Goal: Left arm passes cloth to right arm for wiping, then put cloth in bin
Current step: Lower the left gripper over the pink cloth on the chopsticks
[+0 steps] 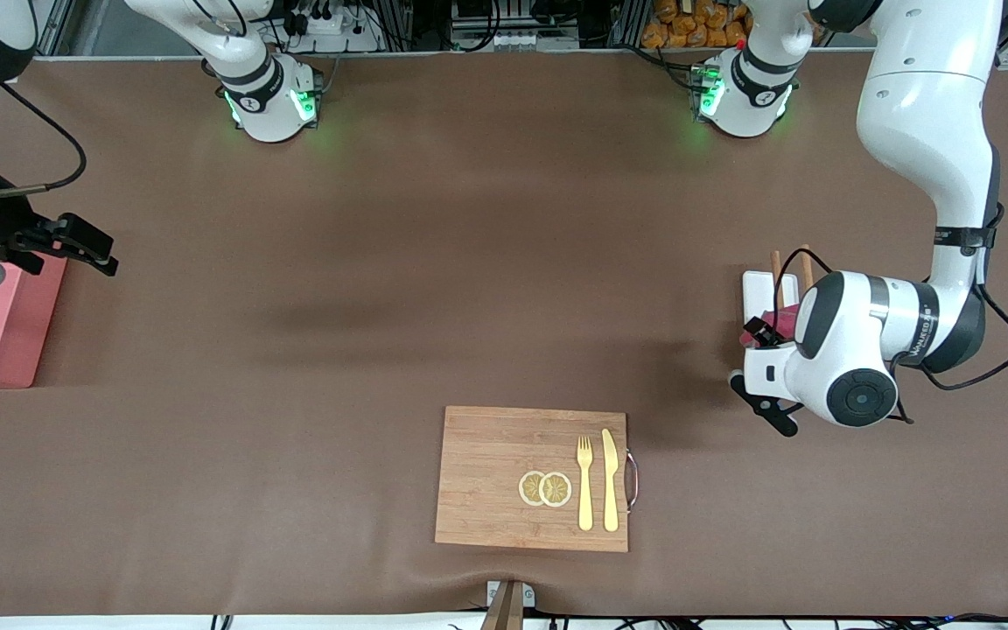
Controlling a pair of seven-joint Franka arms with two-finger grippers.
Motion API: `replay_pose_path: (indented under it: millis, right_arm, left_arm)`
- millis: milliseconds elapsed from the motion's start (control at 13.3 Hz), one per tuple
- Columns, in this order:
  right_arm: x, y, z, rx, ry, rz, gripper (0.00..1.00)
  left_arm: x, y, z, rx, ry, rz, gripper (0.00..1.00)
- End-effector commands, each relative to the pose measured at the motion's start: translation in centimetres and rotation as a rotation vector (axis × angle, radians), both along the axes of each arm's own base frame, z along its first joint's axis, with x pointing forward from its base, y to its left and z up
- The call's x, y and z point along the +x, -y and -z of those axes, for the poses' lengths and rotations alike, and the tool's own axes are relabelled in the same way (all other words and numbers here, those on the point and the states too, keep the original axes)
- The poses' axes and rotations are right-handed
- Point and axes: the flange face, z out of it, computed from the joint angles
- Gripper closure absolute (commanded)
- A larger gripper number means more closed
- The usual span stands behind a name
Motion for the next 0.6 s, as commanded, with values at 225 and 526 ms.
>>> replay_pose_path:
  millis: [225,526]
  right_arm:
    - [-0.02,-0.26,-0.20,0.002,-0.006,0.010,0.00]
    - [-0.05,-0.26,-0.04,0.002,-0.010,0.010,0.00]
  left_arm:
    - [-0.54,-0.91,0.45,0.053,-0.014,-0.060,0.00]
    - [-0.83,-1.17,0.58,0.057,-0.029,-0.063,0.13]
